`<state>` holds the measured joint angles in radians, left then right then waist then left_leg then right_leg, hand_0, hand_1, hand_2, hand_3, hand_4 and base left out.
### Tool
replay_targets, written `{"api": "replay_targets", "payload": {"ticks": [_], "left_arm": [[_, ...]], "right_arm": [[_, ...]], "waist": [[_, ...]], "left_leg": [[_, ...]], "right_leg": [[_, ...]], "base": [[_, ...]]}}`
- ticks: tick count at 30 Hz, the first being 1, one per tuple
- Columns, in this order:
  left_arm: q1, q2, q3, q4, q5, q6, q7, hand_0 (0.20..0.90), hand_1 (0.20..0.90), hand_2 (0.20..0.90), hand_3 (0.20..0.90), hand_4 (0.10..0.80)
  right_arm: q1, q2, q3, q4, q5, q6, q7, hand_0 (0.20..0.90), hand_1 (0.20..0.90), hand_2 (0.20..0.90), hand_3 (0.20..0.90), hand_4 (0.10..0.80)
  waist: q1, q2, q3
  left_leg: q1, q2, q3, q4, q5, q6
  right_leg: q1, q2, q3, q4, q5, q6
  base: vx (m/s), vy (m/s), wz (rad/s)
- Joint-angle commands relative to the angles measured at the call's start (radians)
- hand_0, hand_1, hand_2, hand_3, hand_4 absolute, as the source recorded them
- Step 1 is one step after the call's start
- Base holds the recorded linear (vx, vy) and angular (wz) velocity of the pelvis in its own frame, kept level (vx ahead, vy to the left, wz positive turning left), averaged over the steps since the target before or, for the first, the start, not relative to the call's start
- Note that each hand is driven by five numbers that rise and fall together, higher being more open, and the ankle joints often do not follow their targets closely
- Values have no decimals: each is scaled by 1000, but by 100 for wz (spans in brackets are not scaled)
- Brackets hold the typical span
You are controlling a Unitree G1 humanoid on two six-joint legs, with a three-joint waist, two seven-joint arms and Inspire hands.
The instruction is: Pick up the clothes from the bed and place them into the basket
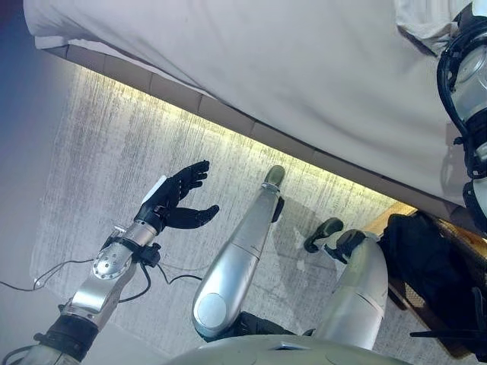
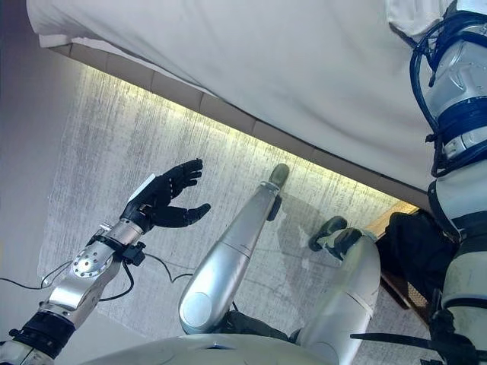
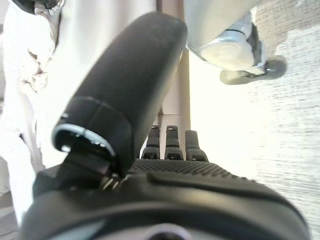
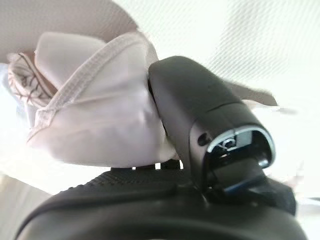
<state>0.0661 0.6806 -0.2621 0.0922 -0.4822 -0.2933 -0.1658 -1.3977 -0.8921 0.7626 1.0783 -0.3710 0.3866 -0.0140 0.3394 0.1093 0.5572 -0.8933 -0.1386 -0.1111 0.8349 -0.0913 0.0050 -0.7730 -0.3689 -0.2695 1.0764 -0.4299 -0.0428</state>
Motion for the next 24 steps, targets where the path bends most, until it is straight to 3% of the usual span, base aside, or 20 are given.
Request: {"api": "replay_targets", "payload": {"ticks": [1,8,11,14,15,19,24], "left_arm": [[36,8,81,-41,-51,-94,-17,900,900,900,900,800],[2,-9,91,-17,-28,-74,-38,900,900,900,900,800],[-7,-18,86,7,3,-45,-28,900,900,900,900,800],[-15,-20,82,55,35,-8,12,900,900,900,900,800],[-19,-22,83,69,42,6,22,900,900,900,900,800],[-29,-31,96,125,94,77,58,900,900,900,900,800],[-43,-28,97,160,127,133,67,900,900,900,900,800]], "right_arm": [[-43,-135,21,-28,-2,-21,-43,300,300,300,200,100],[-20,-149,-36,-21,26,-48,-12,300,300,300,200,100],[-3,-159,-61,-16,49,-78,16,300,300,300,200,100],[14,-165,-92,-36,134,-111,25,300,300,300,200,100],[20,-168,-106,-43,160,-124,24,300,300,300,200,100],[57,-183,-178,-122,336,-156,73,300,300,300,200,100],[78,-252,-211,-162,354,-212,76,300,300,300,200,100]], "waist": [[6,21,-37],[0,-9,-38],[-6,-31,-79],[-23,-55,-128],[-30,-59,-141],[-68,-100,-208],[-113,-138,-288]], "left_leg": [[155,40,57,-7,-150,40],[365,49,50,-172,-112,22],[452,58,47,-258,-97,13],[539,78,55,-339,-85,6],[552,83,62,-370,-52,8],[667,106,84,-456,-51,0],[782,118,112,-557,-40,-5]], "right_leg": [[99,98,-59,-122,110,-13],[307,89,-69,-267,140,9],[397,98,-75,-363,159,21],[487,116,-75,-473,186,34],[508,122,-89,-522,223,27],[627,153,-75,-667,259,48],[733,185,-51,-800,297,79]], "base": [[33,34,-5],[30,34,-10],[87,45,-10],[55,42,-20],[-14,44,-24],[36,-6,-23],[72,-35,-24]]}}
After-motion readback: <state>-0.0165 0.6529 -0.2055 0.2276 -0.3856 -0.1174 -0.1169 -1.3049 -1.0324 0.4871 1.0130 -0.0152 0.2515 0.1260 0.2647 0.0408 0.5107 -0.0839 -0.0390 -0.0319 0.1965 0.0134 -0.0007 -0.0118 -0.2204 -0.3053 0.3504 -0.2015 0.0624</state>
